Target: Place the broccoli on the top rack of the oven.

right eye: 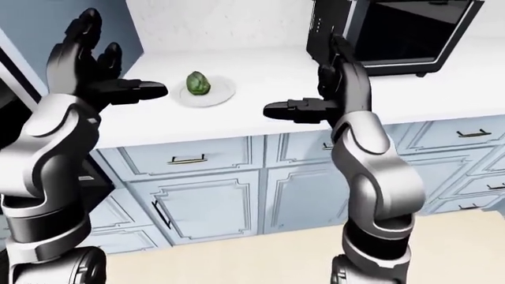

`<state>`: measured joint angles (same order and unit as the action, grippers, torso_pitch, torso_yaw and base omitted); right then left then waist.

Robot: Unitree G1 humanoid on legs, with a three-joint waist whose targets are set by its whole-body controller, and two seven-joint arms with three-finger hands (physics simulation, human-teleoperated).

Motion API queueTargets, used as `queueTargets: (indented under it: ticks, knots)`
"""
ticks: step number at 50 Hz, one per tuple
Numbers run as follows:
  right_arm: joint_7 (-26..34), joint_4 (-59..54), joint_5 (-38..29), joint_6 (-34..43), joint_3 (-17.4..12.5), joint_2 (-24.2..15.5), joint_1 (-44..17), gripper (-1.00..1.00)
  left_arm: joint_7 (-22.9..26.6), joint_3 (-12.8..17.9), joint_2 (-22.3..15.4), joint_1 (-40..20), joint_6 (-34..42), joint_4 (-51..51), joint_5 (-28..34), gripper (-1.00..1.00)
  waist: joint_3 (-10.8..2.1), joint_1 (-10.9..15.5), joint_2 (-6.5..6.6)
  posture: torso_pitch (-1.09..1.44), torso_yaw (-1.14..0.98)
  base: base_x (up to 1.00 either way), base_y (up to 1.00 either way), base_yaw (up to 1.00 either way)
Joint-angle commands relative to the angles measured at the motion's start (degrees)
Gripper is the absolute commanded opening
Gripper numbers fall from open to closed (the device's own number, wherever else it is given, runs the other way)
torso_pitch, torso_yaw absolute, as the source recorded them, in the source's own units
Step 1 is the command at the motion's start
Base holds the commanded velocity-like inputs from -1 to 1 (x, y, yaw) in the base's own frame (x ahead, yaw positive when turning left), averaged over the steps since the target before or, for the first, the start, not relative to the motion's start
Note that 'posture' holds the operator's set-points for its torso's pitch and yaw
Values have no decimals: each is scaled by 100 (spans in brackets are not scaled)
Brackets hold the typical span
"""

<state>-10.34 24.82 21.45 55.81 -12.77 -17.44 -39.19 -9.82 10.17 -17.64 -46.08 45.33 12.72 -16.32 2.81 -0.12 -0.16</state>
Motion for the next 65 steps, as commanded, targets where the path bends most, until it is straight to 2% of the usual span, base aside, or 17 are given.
queueTargets:
  ticks: [1, 4, 7, 15, 18, 27, 30, 31, 34, 40, 43, 50, 54, 55, 57, 61, 65]
  knots:
    - [41, 144, 15, -199, 4, -25, -156, 100, -7, 91, -74, -172, -137, 167, 56, 100, -95, 16, -6, 0, 0, 26, 3, 0]
    - [44, 145, 18, -196, -10, -28, -153, 100, 7, 80, -61, -158, -164, 144, 90, 100, -204, -49, 419, 0, 0, 26, 2, 0]
    - [28, 177, 24, -153, -9, -25, -166, 100, 12, 86, -59, -169, -130, 163, 94, 100, -121, -16, 414, 0, 0, 27, 2, 0]
    - [38, 164, 10, -145, 5, -24, -166, 100, 26, 100, -62, -170, -129, 165, 103, 100, -80, 123, -18, 0, 0, 33, 0, 0]
    - [55, 140, -7, -182, 8, -24, -159, 100, 37, 95, -56, -162, -167, 141, 116, 100, -189, 155, -433, 0, 0, 36, 0, 0]
    - [146, 150, -153, -156, 124, -5, -185, 100, 33, 95, -55, -186, -118, 171, 120, 100, -28, 32, -188, 0, 0, 16, 0, 0]
    - [154, 192, -206, -181, 75, 32, -166, 100, 45, 88, -41, -164, -125, 187, 127, 100, -114, -7, 222, 0, 0, 0, 0, 0]
    - [184, 223, -217, -183, 99, 23, -161, 100, 45, 87, -40, -163, -119, 193, 129, 100, -302, -14, 39, 0, 0, 34, 0, 0]
    - [214, 243, -245, -159, 93, 20, -165, 100, 44, 83, -30, -159, -118, 198, 137, 100, 66, 77, 138, 0, 0, 64, 0, 0]
    - [269, 204, -312, -174, 113, 38, -152, 100, 57, 73, -21, -161, -137, 177, 158, 100, 44, 200, -110, 0, 0, 65, 0, 0]
    - [259, 199, -335, -126, 97, 58, -173, 100, 57, 85, -25, -166, -113, 194, 151, 100, -159, 159, -542, 0, 0, 21, 0, 0]
    - [285, 210, -416, -113, 128, 79, -176, 100, 62, 84, -21, -161, -115, 204, 151, 100, -106, 74, 39, 0, 0, 0, 0, 0]
    - [261, 173, -495, -184, 114, 63, -167, 100, 61, 83, -18, -165, -120, 201, 151, 100, -163, 52, 18, 0, 0, 0, 0, 0]
    - [258, 183, -508, -155, 114, 59, -166, 100, 59, 82, -17, -164, -117, 212, 149, 100, -271, 188, 114, 0, 0, 0, 0, 80]
    - [283, 177, -548, -156, 130, 45, -173, 100, 66, 93, -30, -188, -114, 197, 140, 100, -173, 177, 221, 0, 0, 0, 0, 100]
    - [319, 284, -664, -30, 196, 36, -214, 100, 55, 100, -37, -184, -100, 211, 126, 100, -211, 237, 58, 0, 0, 0, 0, 100]
    - [434, 229, -776, -108, 242, 93, -177, 100, 52, 91, -33, -174, -140, 181, 129, 100, -116, 153, -537, 0, 0, 0, 0, 100]
